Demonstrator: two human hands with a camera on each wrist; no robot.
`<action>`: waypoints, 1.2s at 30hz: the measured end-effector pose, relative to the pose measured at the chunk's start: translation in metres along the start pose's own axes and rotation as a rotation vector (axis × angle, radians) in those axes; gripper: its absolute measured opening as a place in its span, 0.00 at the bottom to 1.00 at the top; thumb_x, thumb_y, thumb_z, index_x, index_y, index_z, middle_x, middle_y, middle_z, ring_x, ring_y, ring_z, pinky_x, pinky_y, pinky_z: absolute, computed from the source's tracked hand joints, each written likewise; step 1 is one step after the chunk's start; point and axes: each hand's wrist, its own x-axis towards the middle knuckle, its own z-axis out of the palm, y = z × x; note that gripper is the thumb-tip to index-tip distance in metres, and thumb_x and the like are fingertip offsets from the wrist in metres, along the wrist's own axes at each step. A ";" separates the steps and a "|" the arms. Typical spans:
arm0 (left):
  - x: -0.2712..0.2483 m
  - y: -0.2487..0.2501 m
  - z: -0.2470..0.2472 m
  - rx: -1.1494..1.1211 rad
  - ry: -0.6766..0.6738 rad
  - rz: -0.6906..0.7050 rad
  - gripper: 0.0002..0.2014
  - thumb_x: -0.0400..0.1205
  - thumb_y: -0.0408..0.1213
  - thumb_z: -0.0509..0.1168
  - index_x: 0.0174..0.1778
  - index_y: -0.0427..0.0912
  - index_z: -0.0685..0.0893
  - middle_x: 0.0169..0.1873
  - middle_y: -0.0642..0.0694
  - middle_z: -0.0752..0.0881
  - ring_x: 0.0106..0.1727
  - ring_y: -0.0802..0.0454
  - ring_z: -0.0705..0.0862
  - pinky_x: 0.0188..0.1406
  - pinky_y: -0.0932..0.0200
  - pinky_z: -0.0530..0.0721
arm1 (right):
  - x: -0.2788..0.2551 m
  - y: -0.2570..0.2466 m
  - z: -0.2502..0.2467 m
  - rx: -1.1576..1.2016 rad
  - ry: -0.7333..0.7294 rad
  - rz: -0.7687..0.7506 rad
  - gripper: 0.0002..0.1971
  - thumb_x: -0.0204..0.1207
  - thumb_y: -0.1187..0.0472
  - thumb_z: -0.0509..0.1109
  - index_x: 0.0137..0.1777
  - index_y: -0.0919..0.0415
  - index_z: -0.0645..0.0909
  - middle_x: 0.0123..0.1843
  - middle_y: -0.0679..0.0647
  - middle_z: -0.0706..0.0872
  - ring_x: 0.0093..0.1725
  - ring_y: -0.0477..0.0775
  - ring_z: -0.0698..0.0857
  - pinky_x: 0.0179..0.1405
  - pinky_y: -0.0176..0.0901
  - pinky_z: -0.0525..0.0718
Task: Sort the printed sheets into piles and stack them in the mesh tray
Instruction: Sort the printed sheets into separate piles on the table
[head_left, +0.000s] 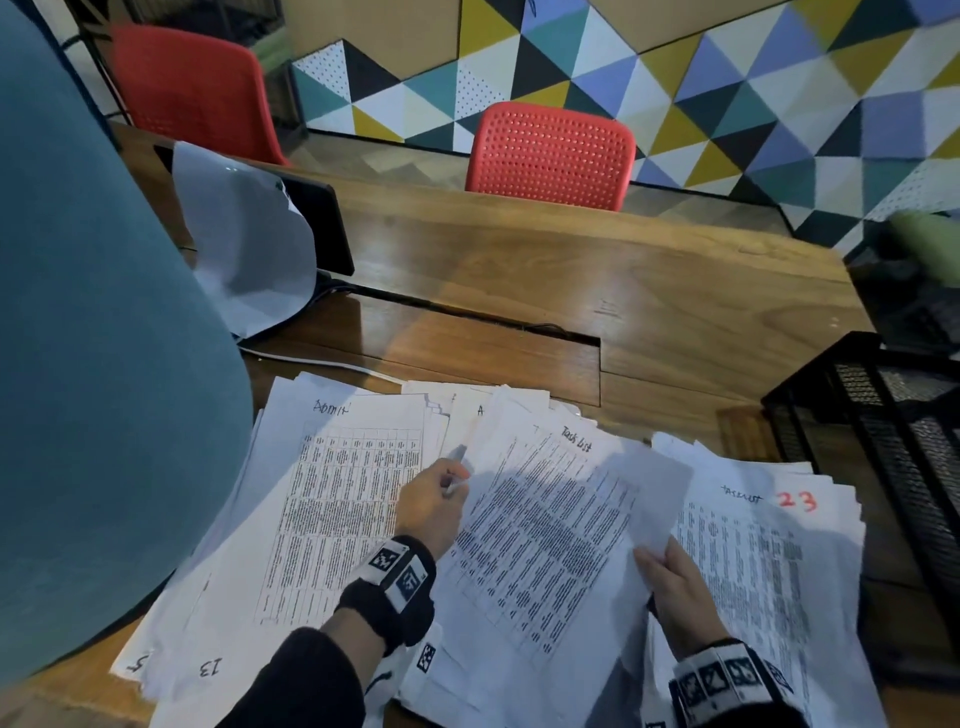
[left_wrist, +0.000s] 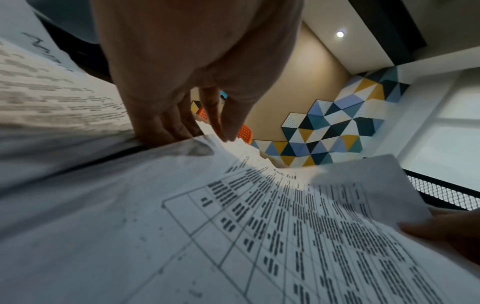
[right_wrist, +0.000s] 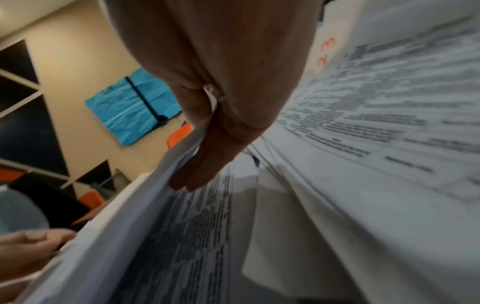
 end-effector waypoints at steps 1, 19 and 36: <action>0.001 0.000 0.001 0.020 -0.007 -0.001 0.05 0.84 0.31 0.65 0.50 0.45 0.83 0.47 0.46 0.85 0.33 0.61 0.79 0.23 0.76 0.74 | -0.001 0.001 -0.001 0.061 0.001 0.026 0.11 0.83 0.72 0.58 0.60 0.66 0.79 0.46 0.65 0.84 0.44 0.64 0.82 0.46 0.59 0.79; 0.008 0.012 0.006 -0.162 -0.178 0.017 0.07 0.83 0.38 0.69 0.56 0.44 0.83 0.49 0.47 0.86 0.56 0.46 0.84 0.54 0.56 0.81 | 0.008 -0.006 -0.008 0.579 -0.226 0.058 0.26 0.41 0.48 0.88 0.25 0.65 0.78 0.52 0.66 0.85 0.48 0.63 0.81 0.46 0.53 0.71; -0.029 0.034 0.015 -0.048 -0.611 -0.024 0.25 0.89 0.55 0.48 0.63 0.43 0.85 0.49 0.53 0.85 0.49 0.59 0.83 0.50 0.70 0.77 | -0.005 -0.005 0.008 0.087 0.012 0.191 0.04 0.72 0.79 0.68 0.42 0.72 0.80 0.32 0.61 0.85 0.31 0.56 0.84 0.24 0.40 0.80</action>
